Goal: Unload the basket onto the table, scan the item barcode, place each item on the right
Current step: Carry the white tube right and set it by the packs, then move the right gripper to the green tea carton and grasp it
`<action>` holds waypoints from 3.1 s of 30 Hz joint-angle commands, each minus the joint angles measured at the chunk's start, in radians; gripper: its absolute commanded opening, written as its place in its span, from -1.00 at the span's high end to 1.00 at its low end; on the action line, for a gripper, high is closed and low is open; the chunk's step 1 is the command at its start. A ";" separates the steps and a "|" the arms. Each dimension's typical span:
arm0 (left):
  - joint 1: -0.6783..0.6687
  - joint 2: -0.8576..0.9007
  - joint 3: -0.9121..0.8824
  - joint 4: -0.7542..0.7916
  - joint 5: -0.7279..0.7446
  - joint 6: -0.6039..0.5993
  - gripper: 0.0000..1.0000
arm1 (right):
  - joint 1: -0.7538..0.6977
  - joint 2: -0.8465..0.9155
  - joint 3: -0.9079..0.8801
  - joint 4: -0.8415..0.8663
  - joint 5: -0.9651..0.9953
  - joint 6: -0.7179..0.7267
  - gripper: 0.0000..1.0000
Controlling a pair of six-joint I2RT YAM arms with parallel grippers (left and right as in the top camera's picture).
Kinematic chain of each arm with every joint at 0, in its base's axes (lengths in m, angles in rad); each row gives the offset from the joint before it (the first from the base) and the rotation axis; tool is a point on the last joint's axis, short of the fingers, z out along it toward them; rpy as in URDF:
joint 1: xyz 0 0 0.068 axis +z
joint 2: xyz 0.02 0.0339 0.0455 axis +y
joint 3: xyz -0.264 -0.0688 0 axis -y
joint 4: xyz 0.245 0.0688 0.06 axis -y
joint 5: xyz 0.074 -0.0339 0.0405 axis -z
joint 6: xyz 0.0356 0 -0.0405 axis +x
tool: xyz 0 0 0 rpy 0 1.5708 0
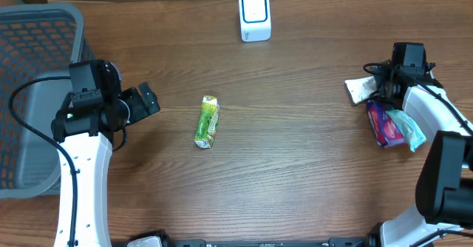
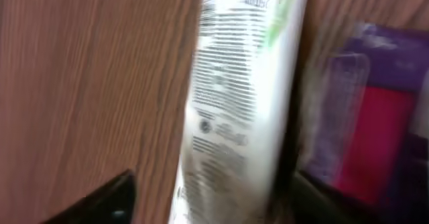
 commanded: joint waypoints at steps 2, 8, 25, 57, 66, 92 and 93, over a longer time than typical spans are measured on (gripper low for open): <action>0.001 -0.010 -0.002 0.002 0.003 0.019 -0.99 | 0.009 -0.146 0.010 0.008 -0.102 -0.211 -1.00; 0.001 -0.010 -0.002 0.002 0.003 0.019 -0.99 | 0.108 -0.358 0.041 0.021 -0.308 -0.369 -1.00; 0.001 -0.010 -0.002 0.002 0.003 0.019 -0.99 | 0.671 0.013 0.145 0.196 -0.598 -0.409 -0.73; 0.001 -0.010 -0.002 0.002 0.003 0.019 -0.99 | 0.677 0.320 0.420 -0.410 -0.472 -0.988 -0.37; 0.001 -0.010 -0.002 0.002 0.003 0.019 -0.99 | 0.720 0.320 0.420 -0.381 -0.109 -1.155 -0.30; 0.000 -0.010 -0.002 0.002 0.003 0.019 -0.99 | 0.800 0.285 0.476 -0.478 -0.077 -1.112 0.93; 0.001 -0.010 -0.002 0.002 0.003 0.019 -0.99 | 0.781 0.271 0.502 -0.510 -0.174 -1.112 0.93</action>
